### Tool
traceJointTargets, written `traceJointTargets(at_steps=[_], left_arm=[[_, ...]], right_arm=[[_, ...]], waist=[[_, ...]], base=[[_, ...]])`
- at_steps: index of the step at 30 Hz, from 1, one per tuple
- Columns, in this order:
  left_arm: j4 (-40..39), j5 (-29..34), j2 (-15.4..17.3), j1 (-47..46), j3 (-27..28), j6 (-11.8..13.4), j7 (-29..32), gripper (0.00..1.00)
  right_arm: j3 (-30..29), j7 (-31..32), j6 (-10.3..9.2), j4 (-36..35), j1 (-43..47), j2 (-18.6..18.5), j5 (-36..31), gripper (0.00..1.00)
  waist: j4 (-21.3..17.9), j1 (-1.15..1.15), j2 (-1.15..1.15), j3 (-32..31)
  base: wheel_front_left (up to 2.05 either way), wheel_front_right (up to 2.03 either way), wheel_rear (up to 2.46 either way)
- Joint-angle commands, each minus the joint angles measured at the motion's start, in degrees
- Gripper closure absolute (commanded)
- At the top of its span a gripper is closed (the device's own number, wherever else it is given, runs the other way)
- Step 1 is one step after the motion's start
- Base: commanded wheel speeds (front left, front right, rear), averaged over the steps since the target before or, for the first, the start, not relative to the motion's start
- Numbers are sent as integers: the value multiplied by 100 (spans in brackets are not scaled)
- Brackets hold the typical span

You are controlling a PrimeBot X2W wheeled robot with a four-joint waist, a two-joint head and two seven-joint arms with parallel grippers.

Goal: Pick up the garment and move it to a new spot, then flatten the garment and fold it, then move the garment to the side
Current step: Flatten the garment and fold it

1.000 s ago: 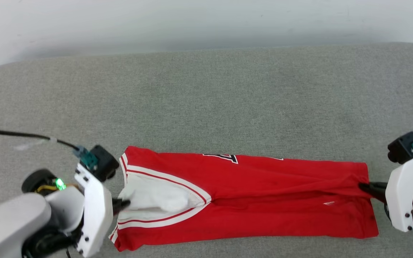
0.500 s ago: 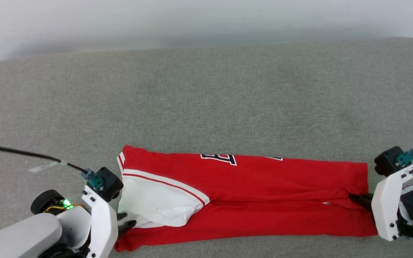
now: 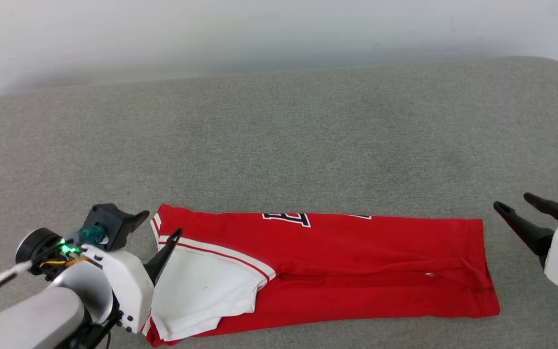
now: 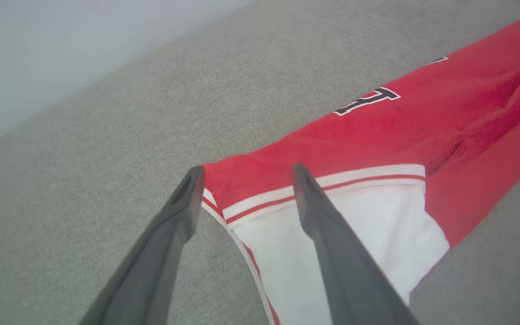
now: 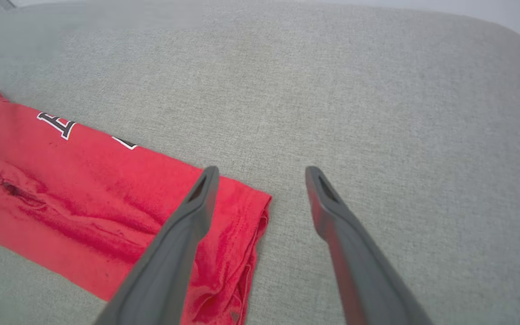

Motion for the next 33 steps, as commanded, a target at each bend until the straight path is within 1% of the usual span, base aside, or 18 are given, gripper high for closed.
traceJointTargets(at_steps=[1, 4, 7, 10, 15, 19, 22, 27, 29, 32, 33], left_arm=[[22, 61, -44, 164, 75, 189, -248, 0], [68, 163, -153, 359, 203, 583, -776, 0], [140, 279, -233, 534, 375, 986, -1233, 0], [185, 439, -341, 670, 521, 1330, -1435, 0], [209, 773, -583, 864, 862, 1710, -1546, 0], [103, 1238, -847, 1152, 1373, 1918, -1555, 0], [-1, 1610, -1058, 1478, 1856, 2063, -1557, 0], [-261, 2343, -1571, 2239, 2837, 2249, -1553, 0], [-343, 2643, -1814, 2546, 3188, 2251, -1554, 0], [-404, 3093, -2201, 2974, 3671, 2173, -1553, 0], [-404, 3093, -2201, 2974, 3671, 2173, -1553, 0]], right_arm=[[-125, -47, -2, 73, 199, 113, 82, 0], [-431, -135, -2, 282, 407, 222, 140, 0], [-637, -167, -2, 493, 605, 430, 216, 0], [-782, -128, -1, 664, 743, 604, 318, 0], [-829, 94, -2, 839, 931, 891, 487, 0], [-801, 292, -2, 1027, 1024, 1072, 553, 0], [-697, 500, -2, 1140, 1121, 1219, 615, 0], [-462, 883, -1, 1198, 1302, 1391, 728, 0], [-395, 963, -2, 1215, 1340, 1436, 724, 0], [-363, 1021, -1, 1272, 1368, 1484, 713, 0], [-363, 1021, -1, 1272, 1368, 1484, 713, 0]], waist=[[-6, 0, 0, 26], [6, 0, 0, 78], [42, 0, 0, 126], [100, 0, 0, 161], [221, 0, 0, 209], [299, 0, 0, 240], [341, 0, 0, 252], [379, 0, 0, 271], [386, 0, 0, 270], [393, 0, 0, 266], [393, 0, 0, 266]], base=[[0, 0, 0], [0, 0, 0], [0, 0, 0], [0, 0, 0], [0, 0, 0], [0, 0, 0], [0, 0, 0], [0, 0, 0], [0, 0, 0], [0, 0, 0], [0, 0, 0]])
